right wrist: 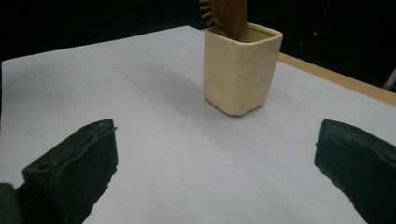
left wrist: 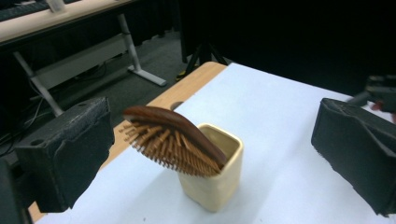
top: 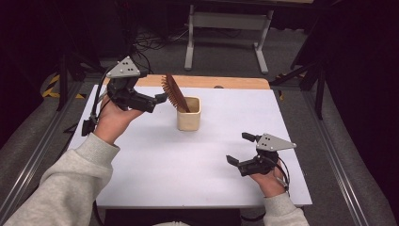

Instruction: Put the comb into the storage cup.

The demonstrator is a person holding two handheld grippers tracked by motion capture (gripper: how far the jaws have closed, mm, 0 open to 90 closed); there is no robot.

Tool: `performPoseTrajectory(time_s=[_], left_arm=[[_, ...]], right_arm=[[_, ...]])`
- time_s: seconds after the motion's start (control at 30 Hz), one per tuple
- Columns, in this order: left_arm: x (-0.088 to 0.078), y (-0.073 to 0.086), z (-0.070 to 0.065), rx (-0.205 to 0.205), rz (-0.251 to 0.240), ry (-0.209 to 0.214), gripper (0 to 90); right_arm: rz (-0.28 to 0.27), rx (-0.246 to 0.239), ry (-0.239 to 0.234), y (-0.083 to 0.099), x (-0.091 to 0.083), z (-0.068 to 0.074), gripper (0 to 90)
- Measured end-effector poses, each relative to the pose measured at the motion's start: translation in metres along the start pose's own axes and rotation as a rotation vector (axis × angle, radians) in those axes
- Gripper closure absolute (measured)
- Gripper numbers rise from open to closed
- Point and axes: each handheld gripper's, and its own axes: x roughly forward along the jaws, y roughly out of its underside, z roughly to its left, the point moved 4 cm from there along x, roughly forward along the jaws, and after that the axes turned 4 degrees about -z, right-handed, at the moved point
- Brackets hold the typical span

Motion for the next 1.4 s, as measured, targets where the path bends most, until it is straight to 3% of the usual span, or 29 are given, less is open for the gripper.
performPoseTrajectory(time_s=[0.2, 0.57, 0.77, 1.03, 1.4], left_arm=[[-0.019, 0.017, -0.001, 0.002, -0.005, 0.017, 0.4], [-0.048, 0.064, 0.002, -0.061, -0.024, 0.018, 0.4], [-0.052, 0.096, 0.003, -0.081, -0.013, -0.010, 0.5], [-0.057, 0.139, 0.004, -0.135, -0.039, -0.013, 0.4], [-0.063, 0.181, -0.001, -0.182, -0.069, -0.010, 0.4]], right_arm=[[0.007, -0.001, 0.008, 0.000, -0.001, -0.002, 0.2], [0.010, -0.005, 0.005, -0.001, -0.003, -0.004, 0.1], [0.020, -0.003, 0.005, 0.000, -0.003, -0.004, 0.1], [0.022, -0.002, 0.004, 0.002, -0.002, -0.004, 0.1], [0.031, -0.004, 0.000, 0.007, -0.001, -0.003, 0.1]])
